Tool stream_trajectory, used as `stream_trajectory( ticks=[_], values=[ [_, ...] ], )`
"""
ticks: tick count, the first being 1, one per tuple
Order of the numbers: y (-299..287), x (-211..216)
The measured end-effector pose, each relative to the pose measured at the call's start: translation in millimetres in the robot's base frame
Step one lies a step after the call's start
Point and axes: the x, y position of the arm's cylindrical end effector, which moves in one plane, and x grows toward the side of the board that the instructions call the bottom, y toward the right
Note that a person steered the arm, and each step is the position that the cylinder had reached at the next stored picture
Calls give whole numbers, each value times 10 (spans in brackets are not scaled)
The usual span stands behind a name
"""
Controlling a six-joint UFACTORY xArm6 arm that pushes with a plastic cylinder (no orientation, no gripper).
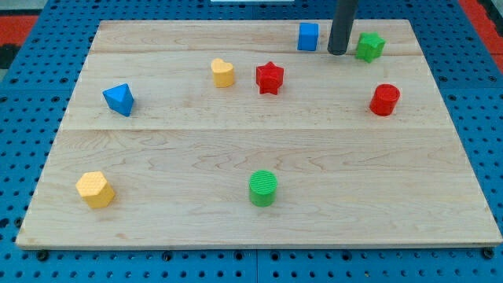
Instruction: Move the blue cube to the top center
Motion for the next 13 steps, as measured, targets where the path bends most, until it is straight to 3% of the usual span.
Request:
stream_trajectory(
  ticks=[5,8,10,13],
  values=[
    [24,-254],
    [-209,-314],
    [-689,-382],
    [-722,-401]
  ],
)
